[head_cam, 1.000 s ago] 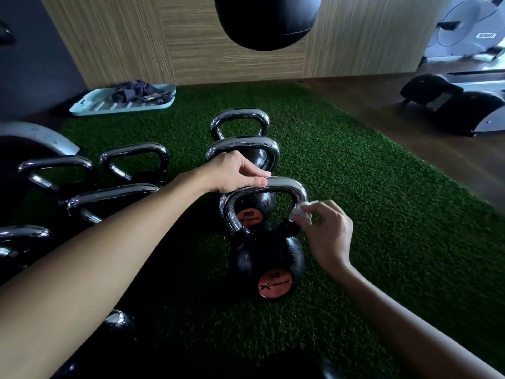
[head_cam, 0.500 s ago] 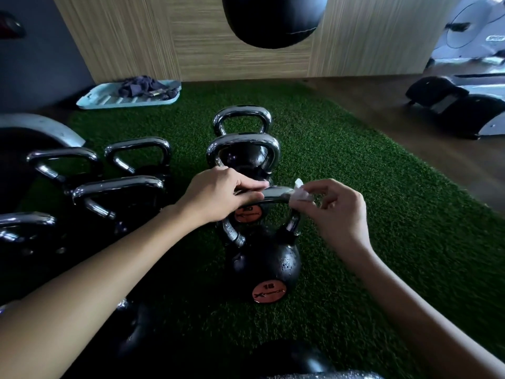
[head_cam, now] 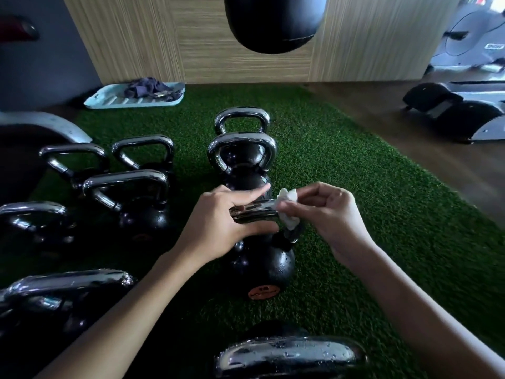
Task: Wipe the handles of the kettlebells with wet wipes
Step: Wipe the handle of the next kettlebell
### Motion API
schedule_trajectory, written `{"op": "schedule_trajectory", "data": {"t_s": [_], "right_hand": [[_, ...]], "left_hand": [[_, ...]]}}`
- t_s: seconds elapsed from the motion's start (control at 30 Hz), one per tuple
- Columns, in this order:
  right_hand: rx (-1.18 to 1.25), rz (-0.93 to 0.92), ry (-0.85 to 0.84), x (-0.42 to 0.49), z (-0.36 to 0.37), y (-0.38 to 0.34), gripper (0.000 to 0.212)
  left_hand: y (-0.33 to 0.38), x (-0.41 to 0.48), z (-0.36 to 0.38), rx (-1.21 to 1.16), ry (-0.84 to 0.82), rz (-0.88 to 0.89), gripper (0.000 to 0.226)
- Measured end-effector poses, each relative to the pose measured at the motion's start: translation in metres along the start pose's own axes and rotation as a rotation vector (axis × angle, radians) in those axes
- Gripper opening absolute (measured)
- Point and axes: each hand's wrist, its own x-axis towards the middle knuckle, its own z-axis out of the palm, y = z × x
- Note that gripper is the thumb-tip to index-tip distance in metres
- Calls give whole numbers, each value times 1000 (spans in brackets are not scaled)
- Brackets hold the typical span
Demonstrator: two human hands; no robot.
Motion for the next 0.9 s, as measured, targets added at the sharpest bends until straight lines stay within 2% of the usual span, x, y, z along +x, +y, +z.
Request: {"op": "schedule_trajectory", "data": {"t_s": [0.1, 0.27, 0.33, 0.4, 0.5, 0.57, 0.73, 0.83, 0.9], "right_hand": [[62, 78, -30, -2, 6, -1, 50], [93, 165, -145, -6, 13, -5, 29], [29, 172, -224, -5, 7, -12, 26], [-202, 76, -212, 3, -4, -12, 31], [-802, -136, -40, 20, -18, 3, 50], [-976, -198, -98, 26, -19, 13, 58], [-978, -261, -87, 37, -20, 39, 50], [-870, -247, -70, 55, -15, 50, 43], [-887, -200, -75, 67, -15, 43, 45]], "left_hand": [[9, -8, 11, -24, 68, 11, 68], [9, -14, 25, -13, 189, 40, 48], [7, -19, 26, -28, 233, 48, 43], [2, -24, 23, -35, 251, 23, 43], [-7, -34, 15, 25, 294, 26, 47], [-13, -39, 10, 98, 327, 73, 52], [-20, -27, 11, 153, 343, 152, 49], [-22, -7, 6, 191, 297, 145, 45], [-22, 9, 4, 290, 257, 159, 42]]}}
